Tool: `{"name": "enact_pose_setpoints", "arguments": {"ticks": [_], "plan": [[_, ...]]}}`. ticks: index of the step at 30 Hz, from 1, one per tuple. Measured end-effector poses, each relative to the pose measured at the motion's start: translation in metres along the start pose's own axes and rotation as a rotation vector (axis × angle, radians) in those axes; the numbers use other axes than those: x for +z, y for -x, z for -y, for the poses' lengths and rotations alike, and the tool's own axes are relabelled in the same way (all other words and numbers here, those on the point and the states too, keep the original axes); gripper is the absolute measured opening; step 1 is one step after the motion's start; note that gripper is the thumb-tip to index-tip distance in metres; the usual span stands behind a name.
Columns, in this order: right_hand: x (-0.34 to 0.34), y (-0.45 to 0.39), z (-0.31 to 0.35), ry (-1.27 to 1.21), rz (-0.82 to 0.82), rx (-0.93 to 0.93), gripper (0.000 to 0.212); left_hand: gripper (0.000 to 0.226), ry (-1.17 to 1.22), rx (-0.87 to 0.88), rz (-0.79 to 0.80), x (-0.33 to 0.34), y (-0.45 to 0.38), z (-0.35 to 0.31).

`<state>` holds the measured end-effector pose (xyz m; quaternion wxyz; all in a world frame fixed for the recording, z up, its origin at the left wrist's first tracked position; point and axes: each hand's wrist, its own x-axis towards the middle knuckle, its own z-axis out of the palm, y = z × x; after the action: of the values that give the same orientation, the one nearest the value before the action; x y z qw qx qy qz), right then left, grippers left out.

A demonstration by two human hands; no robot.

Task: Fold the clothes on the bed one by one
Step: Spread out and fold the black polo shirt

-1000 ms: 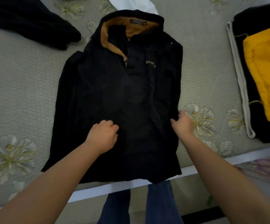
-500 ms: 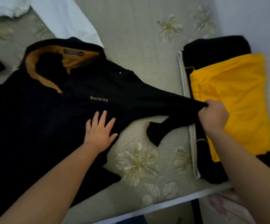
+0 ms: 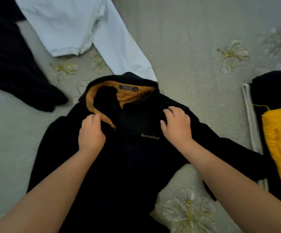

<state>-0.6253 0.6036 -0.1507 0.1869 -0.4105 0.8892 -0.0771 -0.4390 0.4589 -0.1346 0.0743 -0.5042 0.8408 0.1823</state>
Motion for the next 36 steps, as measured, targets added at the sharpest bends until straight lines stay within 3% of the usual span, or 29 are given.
{"name": "enact_pose_setpoints", "arguments": {"ticks": [4,7,9,13,17,21,24,26,29,33,36], "plan": [[0.007,-0.048,0.021,0.042,0.011,0.160,0.057,0.054,-0.046,-0.044,0.030,-0.011,-0.043,0.038],[0.006,-0.070,0.021,0.079,0.012,0.207,0.030,0.064,-0.094,-0.069,0.068,-0.010,-0.074,0.045],[0.001,-0.077,0.018,0.024,0.020,0.184,0.024,0.067,-0.044,-0.074,0.088,-0.008,-0.091,0.043],[-0.013,-0.077,0.011,-0.194,0.005,0.107,0.024,0.037,0.212,-0.025,0.142,-0.006,-0.114,0.035],[-0.037,-0.069,0.004,-0.381,-0.234,0.086,0.014,0.012,0.470,-0.016,-0.056,-0.019,-0.117,0.024],[-0.068,-0.068,-0.002,-0.450,-0.517,0.136,0.016,0.008,0.583,0.112,-0.277,-0.053,-0.127,0.001],[-0.079,-0.087,-0.008,-0.423,-0.603,0.221,0.020,0.011,0.582,0.148,-0.408,-0.071,-0.145,-0.031],[-0.078,-0.106,-0.014,-0.259,-0.510,0.360,0.027,0.034,0.494,0.098,-0.374,-0.067,-0.159,-0.051],[-0.064,-0.110,-0.021,-0.047,-0.225,0.457,0.048,0.075,0.280,0.047,-0.204,-0.044,-0.158,-0.064],[-0.021,-0.072,-0.012,0.045,-0.195,0.211,0.051,0.067,0.036,0.287,-0.077,0.004,-0.102,-0.054],[0.001,-0.049,-0.018,0.120,-0.137,0.342,0.058,0.065,-0.084,0.434,0.053,0.036,-0.049,-0.039]]}}
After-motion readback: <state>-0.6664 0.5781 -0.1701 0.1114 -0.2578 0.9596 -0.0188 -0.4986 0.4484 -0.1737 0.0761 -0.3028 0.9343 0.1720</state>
